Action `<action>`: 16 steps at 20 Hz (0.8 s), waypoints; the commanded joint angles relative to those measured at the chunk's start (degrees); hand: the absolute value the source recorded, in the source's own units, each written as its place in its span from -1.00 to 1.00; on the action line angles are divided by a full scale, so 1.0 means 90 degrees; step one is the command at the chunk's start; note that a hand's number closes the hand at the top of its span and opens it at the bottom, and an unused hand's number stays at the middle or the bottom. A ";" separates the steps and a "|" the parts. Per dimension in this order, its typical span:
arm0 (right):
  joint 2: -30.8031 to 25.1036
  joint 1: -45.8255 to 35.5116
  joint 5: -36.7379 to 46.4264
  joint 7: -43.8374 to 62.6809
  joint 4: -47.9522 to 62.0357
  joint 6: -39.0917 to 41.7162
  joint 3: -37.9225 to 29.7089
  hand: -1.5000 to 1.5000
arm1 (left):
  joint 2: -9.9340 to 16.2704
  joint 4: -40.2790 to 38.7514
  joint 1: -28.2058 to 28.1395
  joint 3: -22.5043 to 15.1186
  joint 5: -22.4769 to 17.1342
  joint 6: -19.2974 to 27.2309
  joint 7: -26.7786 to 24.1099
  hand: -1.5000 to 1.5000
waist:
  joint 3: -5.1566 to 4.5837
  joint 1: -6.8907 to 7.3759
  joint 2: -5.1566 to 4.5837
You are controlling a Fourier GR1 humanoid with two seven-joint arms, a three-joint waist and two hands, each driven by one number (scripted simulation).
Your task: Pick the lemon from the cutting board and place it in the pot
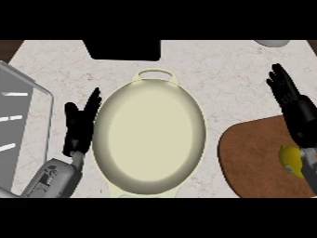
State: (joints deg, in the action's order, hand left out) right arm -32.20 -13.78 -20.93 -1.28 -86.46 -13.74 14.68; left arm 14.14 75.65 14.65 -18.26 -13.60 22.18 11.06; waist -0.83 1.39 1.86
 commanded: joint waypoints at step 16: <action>-0.0882 0.2763 -0.0100 -0.3819 -0.1774 0.1067 -0.1608 -1.00 | 0.0712 0.0196 -0.0980 -0.0067 -0.0338 -0.1882 -0.0698 0.00 | 0.0091 -0.0436 -0.0162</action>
State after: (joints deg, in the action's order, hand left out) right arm -39.33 3.16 -18.97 -29.25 -95.80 -6.43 4.68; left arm 21.04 79.48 7.82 -17.59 -16.06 8.90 6.30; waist 0.37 -2.58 0.86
